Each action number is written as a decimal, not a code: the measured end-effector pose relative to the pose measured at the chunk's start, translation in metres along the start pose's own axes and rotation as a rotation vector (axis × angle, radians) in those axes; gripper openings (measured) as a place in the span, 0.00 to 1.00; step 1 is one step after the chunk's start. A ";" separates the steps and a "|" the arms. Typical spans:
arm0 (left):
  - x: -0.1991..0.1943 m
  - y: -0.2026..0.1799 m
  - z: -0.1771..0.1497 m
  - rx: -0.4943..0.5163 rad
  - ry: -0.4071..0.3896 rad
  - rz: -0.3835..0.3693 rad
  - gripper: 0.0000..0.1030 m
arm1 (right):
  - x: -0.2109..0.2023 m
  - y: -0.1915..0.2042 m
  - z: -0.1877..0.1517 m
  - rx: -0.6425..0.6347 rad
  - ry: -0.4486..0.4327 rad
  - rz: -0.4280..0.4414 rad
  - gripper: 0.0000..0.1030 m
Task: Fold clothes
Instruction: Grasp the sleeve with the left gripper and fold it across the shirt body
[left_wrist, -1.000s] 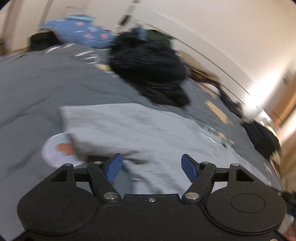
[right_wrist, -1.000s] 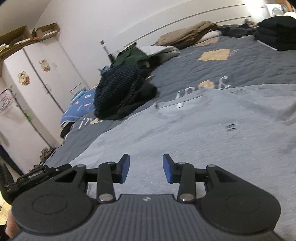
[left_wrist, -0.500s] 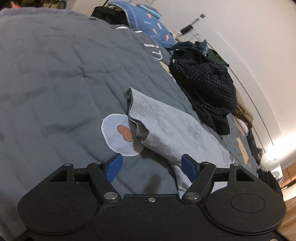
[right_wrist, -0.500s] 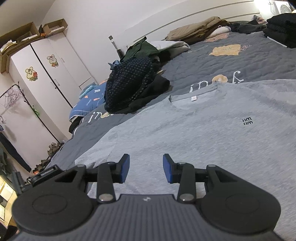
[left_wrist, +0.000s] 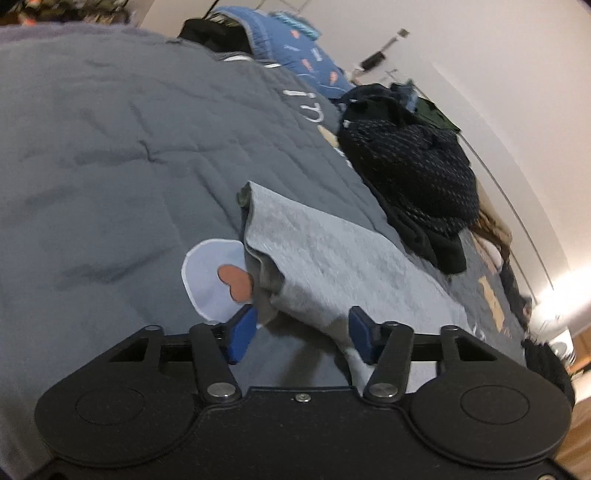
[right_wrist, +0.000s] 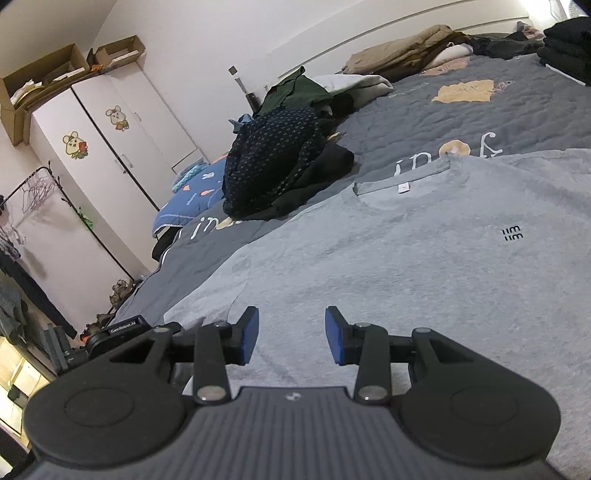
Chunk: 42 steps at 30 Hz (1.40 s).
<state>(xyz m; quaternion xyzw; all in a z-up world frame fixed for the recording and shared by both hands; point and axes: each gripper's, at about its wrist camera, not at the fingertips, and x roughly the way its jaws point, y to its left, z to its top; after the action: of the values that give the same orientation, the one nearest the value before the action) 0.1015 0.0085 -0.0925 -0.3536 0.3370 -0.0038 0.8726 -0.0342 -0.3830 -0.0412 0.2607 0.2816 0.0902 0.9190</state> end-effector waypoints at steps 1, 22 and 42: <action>0.002 0.001 0.004 -0.016 0.000 -0.004 0.49 | 0.000 -0.001 0.000 0.005 -0.001 0.002 0.37; 0.003 -0.114 -0.029 0.626 -0.112 -0.128 0.18 | -0.002 -0.010 0.000 0.026 0.010 -0.004 0.37; -0.014 -0.158 -0.091 1.046 0.166 -0.418 0.53 | -0.006 -0.045 0.017 0.090 -0.026 -0.077 0.37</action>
<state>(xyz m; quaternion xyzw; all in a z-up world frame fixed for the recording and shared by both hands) 0.0732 -0.1621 -0.0337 0.0676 0.2804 -0.3705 0.8829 -0.0290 -0.4300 -0.0498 0.2917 0.2832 0.0387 0.9128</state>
